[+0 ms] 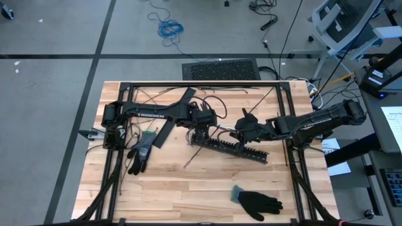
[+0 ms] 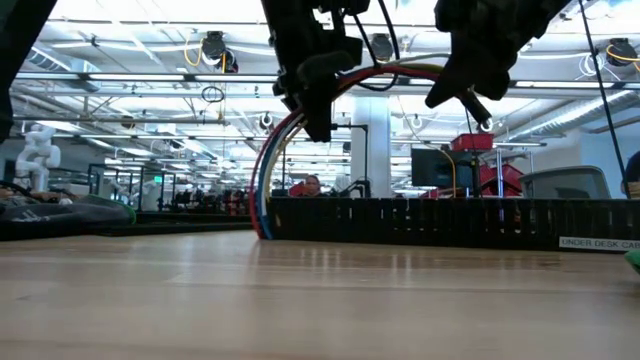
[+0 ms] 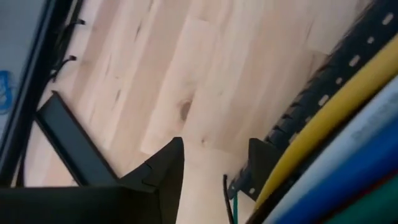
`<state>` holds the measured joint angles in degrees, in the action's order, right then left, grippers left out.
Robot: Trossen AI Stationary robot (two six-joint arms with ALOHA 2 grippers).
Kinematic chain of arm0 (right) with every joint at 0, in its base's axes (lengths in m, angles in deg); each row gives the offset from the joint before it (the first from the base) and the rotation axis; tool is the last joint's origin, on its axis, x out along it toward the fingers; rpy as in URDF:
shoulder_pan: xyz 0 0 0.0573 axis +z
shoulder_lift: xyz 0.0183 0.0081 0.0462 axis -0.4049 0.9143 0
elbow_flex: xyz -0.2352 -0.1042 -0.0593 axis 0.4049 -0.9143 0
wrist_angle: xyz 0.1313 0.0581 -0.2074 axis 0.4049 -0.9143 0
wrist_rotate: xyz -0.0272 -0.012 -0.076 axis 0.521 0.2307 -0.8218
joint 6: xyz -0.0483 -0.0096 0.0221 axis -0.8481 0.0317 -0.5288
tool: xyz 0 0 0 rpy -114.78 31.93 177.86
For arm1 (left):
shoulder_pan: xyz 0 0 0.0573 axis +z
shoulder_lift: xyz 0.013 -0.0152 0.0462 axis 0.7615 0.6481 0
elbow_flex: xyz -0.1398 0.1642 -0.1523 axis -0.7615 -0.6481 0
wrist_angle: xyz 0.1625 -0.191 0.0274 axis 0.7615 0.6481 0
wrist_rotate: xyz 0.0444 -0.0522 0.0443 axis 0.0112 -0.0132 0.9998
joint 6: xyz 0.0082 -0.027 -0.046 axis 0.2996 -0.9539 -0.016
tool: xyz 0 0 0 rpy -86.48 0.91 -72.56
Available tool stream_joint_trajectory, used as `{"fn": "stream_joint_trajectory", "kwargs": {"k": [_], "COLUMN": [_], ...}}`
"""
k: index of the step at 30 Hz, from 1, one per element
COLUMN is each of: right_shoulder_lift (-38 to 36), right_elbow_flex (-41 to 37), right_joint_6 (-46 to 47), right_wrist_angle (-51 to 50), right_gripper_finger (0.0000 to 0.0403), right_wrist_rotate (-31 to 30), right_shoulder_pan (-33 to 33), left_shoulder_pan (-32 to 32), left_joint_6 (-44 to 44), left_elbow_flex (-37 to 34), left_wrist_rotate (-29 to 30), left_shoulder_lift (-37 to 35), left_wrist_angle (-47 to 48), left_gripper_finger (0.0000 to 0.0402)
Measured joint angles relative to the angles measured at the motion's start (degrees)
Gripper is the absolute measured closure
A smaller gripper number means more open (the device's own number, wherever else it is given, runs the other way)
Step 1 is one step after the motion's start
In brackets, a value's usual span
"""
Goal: Ziptie cables
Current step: Put the ziptied cable wires into the cable duct
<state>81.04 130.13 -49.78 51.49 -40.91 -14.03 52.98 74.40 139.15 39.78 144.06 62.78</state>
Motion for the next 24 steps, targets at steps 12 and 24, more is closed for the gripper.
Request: {"fn": "stream_joint_trajectory", "kwargs": {"k": [12,24], "right_shoulder_lift": [-3.0,-4.1], "right_elbow_flex": [0.0,0.0], "right_joint_6": [2.1,3.1], "right_wrist_angle": [3.3,5.4], "right_gripper_finger": [0.0403,0.0403], "right_wrist_rotate": [3.1,6.1], "right_shoulder_pan": [0.4,0.4], "left_shoulder_pan": [1.5,2.1], "left_joint_6": [-1.5,-1.6], "left_elbow_flex": [-4.3,-8.3], "left_wrist_rotate": [0.6,5.8], "left_shoulder_lift": [0.1,0.1], "left_wrist_angle": [-0.2,-2.8], "left_gripper_finger": [0.0223,0.0223]}}
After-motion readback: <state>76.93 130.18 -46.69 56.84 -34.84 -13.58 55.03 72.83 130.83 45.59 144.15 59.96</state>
